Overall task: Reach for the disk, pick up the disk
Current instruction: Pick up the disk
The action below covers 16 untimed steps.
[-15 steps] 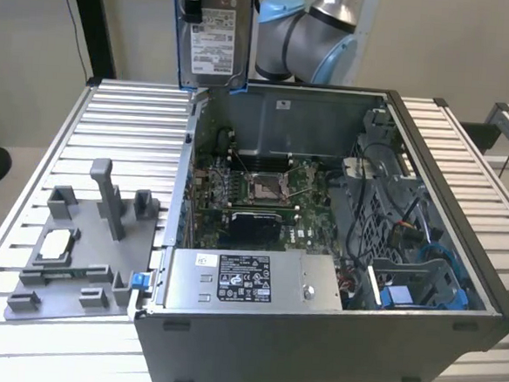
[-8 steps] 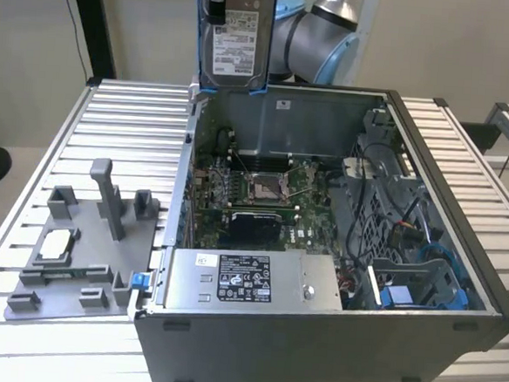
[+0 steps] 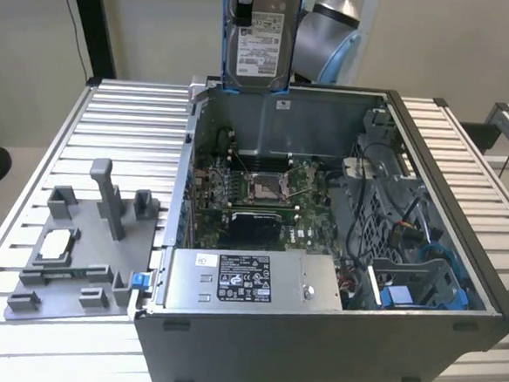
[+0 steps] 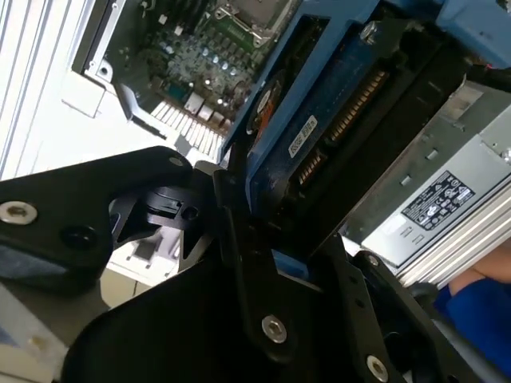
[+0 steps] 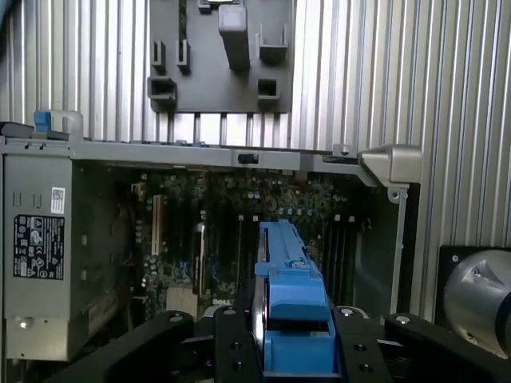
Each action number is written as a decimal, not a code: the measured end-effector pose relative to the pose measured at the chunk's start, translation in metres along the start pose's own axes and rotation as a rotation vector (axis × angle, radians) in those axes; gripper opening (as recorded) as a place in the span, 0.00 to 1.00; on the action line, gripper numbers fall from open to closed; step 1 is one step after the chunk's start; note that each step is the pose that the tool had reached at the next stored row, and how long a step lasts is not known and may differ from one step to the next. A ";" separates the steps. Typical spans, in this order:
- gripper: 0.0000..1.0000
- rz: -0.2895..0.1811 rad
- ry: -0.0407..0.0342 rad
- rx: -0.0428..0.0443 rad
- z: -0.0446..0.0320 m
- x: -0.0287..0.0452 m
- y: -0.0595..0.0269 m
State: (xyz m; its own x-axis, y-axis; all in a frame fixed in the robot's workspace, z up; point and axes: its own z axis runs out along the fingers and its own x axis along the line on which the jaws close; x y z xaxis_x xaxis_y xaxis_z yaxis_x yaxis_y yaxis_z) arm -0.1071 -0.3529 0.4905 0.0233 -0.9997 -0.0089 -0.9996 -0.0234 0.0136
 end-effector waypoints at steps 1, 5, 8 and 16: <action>0.00 0.000 -0.0001 -0.0001 -0.0001 0.0001 -0.0044; 0.00 0.000 -0.0005 0.0000 -0.0003 0.0005 -0.0226; 0.00 0.000 -0.0009 -0.0001 -0.0005 0.0008 -0.0363; 0.00 0.000 -0.0017 -0.0001 -0.0011 0.0017 -0.0726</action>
State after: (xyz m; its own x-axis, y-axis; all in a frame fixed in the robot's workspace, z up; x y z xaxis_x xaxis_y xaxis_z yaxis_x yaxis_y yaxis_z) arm -0.0344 -0.3529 0.4906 0.0234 -0.9997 -0.0106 -0.9996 -0.0236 0.0138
